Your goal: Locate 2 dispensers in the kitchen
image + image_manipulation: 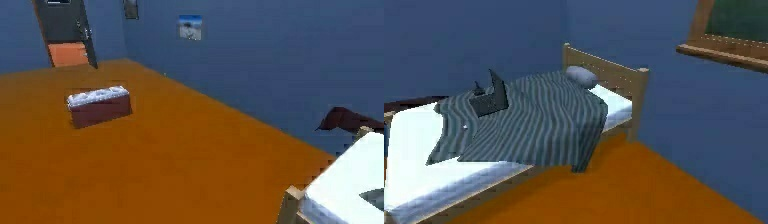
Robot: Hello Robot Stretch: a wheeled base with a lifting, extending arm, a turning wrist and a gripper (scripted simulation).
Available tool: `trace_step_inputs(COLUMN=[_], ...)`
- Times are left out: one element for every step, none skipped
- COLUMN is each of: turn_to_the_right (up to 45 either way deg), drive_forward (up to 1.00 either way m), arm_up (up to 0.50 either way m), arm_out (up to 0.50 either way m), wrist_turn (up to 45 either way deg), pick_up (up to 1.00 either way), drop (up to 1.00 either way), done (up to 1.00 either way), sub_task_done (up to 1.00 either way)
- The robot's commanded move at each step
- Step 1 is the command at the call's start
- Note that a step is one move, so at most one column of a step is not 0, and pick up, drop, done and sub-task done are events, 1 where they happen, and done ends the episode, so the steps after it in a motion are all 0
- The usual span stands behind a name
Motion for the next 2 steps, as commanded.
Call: trace_step_inputs(turn_to_the_right=[-36.0,0.0], drive_forward=[0.0,0.75], arm_up=[0.0,0.0], arm_out=[0.0,0.0], wrist_turn=[0.0,0.0], pick_up=[0.0,0.0], drop=[0.0,0.0], done=[0.0,0.0], sub_task_done=[0.0,0.0])
